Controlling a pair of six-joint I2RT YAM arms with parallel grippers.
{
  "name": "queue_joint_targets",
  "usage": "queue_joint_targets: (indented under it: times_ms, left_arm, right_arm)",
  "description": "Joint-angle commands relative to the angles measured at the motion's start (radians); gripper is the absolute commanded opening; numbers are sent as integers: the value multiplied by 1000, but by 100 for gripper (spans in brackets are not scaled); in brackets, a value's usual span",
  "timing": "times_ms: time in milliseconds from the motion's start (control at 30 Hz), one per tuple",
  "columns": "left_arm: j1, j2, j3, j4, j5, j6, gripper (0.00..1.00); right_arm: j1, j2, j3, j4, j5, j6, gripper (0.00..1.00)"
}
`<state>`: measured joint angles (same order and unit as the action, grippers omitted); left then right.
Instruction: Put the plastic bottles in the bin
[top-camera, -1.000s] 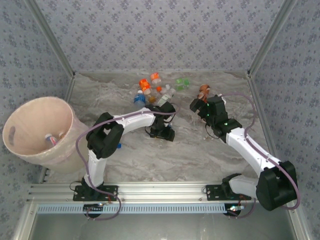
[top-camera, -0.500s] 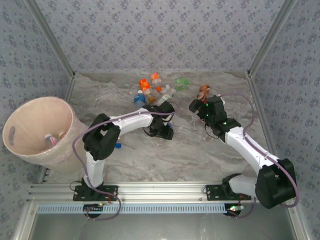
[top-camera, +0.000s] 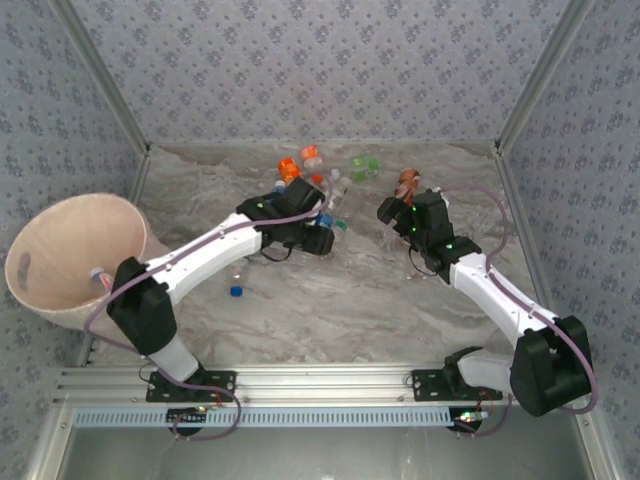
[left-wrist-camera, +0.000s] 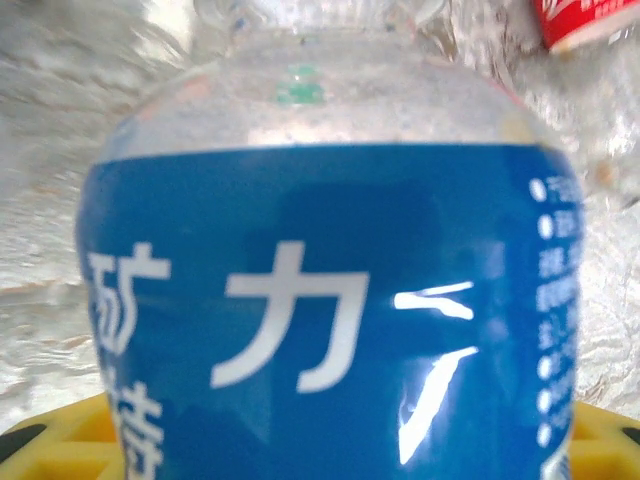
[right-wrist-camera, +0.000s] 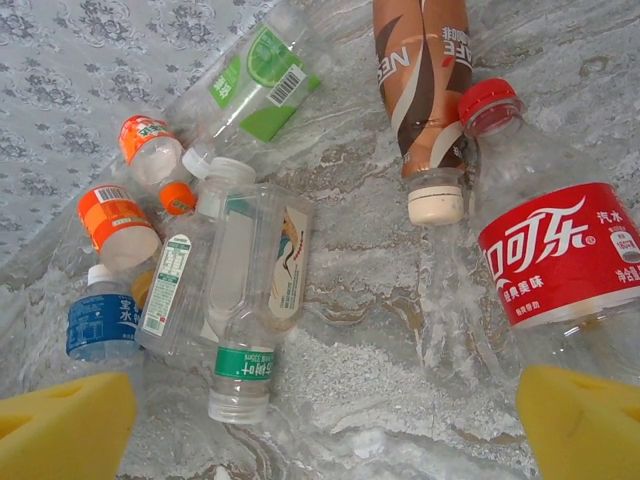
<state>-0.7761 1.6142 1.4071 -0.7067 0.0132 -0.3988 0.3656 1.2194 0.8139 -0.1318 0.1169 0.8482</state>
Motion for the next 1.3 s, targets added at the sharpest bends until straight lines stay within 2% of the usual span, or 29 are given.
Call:
queue_joint_targets:
  times_ms: [0, 467, 567, 733, 867, 933, 1100, 1200, 1267]
  left_arm:
    - [46, -71, 39, -41, -56, 41, 32]
    - [221, -329, 132, -88, -148, 90, 33]
    - [234, -376, 158, -113, -210, 119, 34]
    - [287, -435, 204, -185, -396, 127, 34]
    - [386, -456, 228, -256, -596, 94, 35]
    - [451, -464, 237, -279, -649, 81, 35]
    - [639, -510, 214, -284, -656, 15, 36]
    - [761, -539, 176, -251, -592, -45, 36]
    - [809, -548, 156, -228, -564, -78, 36]
  right_arm:
    - [-5, 1, 19, 30, 2, -18, 100]
    - [-3, -6, 12, 64, -7, -24, 100]
    - [-2, -4, 9, 69, -9, -24, 100]
    - [0, -4, -8, 94, -11, -23, 100]
    - [-1, -2, -13, 98, -15, -21, 100]
    - [0, 0, -12, 96, -22, -22, 100]
    - [-1, -6, -21, 83, -32, -20, 100]
    - [-2, -5, -31, 93, -36, -12, 100]
    - [-1, -1, -30, 98, -39, -10, 100]
